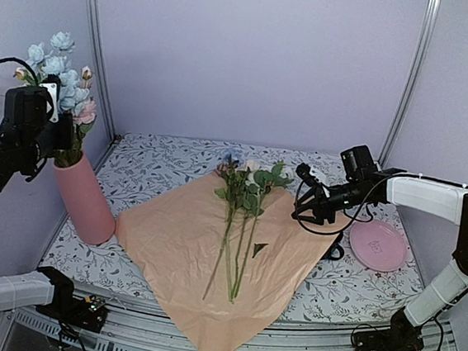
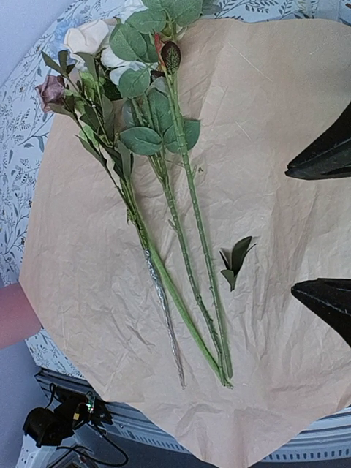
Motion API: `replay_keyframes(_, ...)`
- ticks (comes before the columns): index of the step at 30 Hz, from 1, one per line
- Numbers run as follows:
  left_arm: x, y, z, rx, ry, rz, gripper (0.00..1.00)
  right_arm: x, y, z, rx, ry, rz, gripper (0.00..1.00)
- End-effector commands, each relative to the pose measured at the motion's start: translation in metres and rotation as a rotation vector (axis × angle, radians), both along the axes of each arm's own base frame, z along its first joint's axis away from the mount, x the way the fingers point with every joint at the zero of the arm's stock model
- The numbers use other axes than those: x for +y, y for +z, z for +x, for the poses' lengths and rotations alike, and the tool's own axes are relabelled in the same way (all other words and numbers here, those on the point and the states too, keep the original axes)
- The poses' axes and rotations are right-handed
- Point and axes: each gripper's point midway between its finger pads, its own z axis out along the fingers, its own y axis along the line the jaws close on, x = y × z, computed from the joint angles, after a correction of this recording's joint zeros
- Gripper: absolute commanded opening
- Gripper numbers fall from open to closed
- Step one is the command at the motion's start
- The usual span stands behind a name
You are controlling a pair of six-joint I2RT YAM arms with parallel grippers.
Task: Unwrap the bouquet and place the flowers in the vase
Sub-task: Place the fake flower in the vase.
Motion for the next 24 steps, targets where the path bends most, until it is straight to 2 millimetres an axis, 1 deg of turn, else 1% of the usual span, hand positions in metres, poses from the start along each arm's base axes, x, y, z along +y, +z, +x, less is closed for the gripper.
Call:
replay_keyframes(1, 0.002, 0.01, 0.004, -0.017, 0.015, -0.01, 0.5, 0.003, 0.001, -0.002, 0.015, 0.023, 0.007, 0.48)
replay_keyframes(3, 0.002, 0.011, 0.006, -0.023, 0.018, -0.012, 0.5, 0.003, 0.0, -0.002, 0.018, 0.023, 0.007, 0.49)
replay_keyframes(5, 0.005, 0.012, 0.006, -0.027, 0.041, -0.007, 0.43, 0.004, 0.001, -0.002, 0.014, 0.024, 0.007, 0.49)
replay_keyframes(9, 0.01, 0.011, 0.007, -0.029, 0.065, -0.002, 0.23, 0.004, 0.001, -0.003, 0.016, 0.024, 0.008, 0.48)
replay_keyframes(10, 0.01, 0.008, 0.007, -0.024, 0.067, 0.0, 0.18, 0.003, 0.001, -0.003, 0.016, 0.024, 0.008, 0.48)
replay_keyframes(12, 0.01, 0.002, 0.006, -0.008, 0.066, 0.0, 0.04, 0.003, 0.001, -0.003, 0.017, 0.026, 0.008, 0.48)
replay_keyframes(13, 0.011, -0.004, 0.005, 0.009, 0.069, -0.003, 0.0, 0.004, 0.001, -0.003, 0.017, 0.026, 0.009, 0.48)
replay_keyframes(18, 0.011, -0.032, -0.002, 0.085, 0.07, -0.019, 0.0, 0.004, 0.001, -0.004, 0.021, 0.03, 0.011, 0.49)
replay_keyframes(24, 0.016, -0.059, -0.013, 0.136, 0.089, -0.021, 0.0, 0.005, 0.0, -0.004, 0.028, 0.034, 0.012, 0.48)
